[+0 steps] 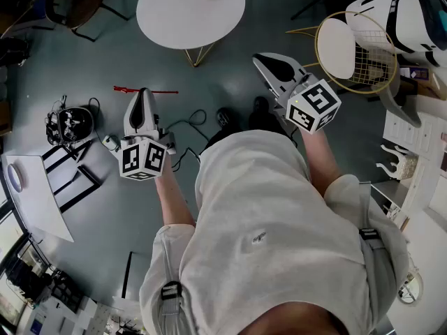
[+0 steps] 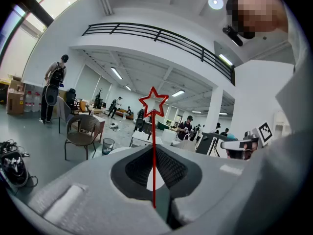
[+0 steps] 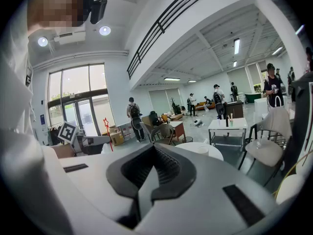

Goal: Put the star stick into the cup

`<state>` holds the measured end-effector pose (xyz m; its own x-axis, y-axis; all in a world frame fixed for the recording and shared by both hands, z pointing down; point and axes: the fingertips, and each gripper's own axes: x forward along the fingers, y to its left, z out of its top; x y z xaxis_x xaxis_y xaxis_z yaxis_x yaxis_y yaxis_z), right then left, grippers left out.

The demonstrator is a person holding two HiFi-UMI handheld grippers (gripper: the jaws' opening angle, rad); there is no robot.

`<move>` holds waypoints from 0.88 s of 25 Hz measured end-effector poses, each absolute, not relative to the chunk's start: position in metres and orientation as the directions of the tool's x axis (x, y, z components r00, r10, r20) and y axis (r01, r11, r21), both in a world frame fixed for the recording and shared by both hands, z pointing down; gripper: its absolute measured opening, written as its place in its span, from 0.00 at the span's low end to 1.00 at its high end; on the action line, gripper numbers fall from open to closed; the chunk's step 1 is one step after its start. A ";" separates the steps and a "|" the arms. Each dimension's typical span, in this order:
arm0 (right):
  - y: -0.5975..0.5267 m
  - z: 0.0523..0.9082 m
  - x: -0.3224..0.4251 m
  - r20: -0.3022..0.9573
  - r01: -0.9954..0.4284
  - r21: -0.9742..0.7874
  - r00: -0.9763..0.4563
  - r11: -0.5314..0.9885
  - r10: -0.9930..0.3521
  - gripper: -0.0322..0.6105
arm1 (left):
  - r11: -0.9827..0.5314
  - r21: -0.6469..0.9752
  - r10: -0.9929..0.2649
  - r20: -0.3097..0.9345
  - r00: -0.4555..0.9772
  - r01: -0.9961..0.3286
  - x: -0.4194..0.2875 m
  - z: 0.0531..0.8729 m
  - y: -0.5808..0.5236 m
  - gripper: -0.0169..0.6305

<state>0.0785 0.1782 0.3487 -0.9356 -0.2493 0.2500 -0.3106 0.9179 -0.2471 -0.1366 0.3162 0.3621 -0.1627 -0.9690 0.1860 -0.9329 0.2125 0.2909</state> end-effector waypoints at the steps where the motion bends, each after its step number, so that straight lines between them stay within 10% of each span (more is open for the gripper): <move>1: 0.179 0.349 0.079 0.250 -0.310 -0.246 -0.936 0.918 -0.249 0.06 | 0.206 0.291 -0.971 0.182 -0.157 -0.934 -0.134 0.361 0.315 0.06; 22: 0.188 0.353 0.097 0.278 -0.389 -0.246 -0.906 0.888 -0.320 0.06 | 0.150 0.302 -0.980 0.170 -0.102 -0.941 -0.129 0.358 0.312 0.06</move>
